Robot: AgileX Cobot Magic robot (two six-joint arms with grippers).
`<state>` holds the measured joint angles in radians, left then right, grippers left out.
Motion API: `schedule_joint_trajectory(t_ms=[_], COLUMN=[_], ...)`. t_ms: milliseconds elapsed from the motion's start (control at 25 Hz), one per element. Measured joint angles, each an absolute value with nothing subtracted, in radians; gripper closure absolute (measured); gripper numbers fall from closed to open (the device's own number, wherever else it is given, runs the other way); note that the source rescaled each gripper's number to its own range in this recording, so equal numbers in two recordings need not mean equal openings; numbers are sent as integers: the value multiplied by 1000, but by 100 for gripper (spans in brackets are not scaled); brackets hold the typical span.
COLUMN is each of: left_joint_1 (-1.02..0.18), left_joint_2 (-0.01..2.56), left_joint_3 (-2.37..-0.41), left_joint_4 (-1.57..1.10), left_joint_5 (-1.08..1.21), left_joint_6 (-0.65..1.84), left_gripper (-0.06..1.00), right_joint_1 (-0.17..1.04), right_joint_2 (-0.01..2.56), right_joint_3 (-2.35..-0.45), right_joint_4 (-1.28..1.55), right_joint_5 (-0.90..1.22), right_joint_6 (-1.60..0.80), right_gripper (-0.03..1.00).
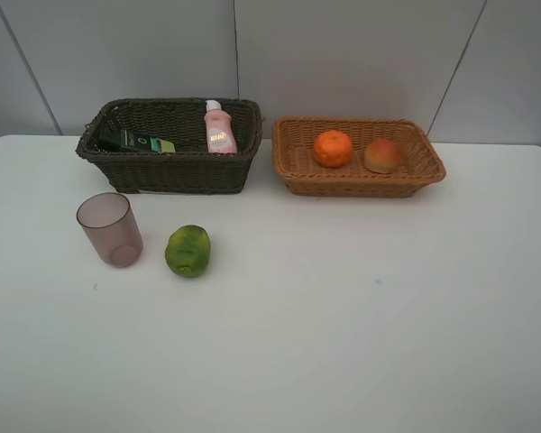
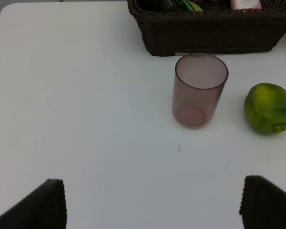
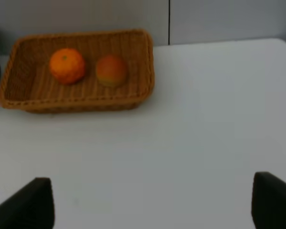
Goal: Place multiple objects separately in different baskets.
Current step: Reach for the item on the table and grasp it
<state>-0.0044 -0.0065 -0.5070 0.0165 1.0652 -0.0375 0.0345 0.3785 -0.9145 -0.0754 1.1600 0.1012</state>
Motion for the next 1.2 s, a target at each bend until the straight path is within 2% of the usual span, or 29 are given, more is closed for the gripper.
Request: schedule_joint_trajectory(t_ms=[360, 560, 800, 1200], left_joint_1=[-4, -4, -4, -4], left_joint_2=[-7, -7, -7, -7], left_joint_3=[-507, -507, -507, -507], left_joint_4=[16, 17, 20, 20], left_joint_5=[1065, 1065, 1065, 1065], left_joint_6=[-38, -38, -38, -38], left_gripper=[-1, -1, -1, -1], right_joint_1=[35, 57, 93, 76], right_joint_2=[7, -4, -4, -4], right_joint_3=[-758, -673, -556, -521], right_joint_4=[-75, -66, -62, -65], right_joint_5=[1193, 1201, 1031, 1058], right_joint_6=[86, 86, 86, 85], right_gripper=[14, 14, 14, 14])
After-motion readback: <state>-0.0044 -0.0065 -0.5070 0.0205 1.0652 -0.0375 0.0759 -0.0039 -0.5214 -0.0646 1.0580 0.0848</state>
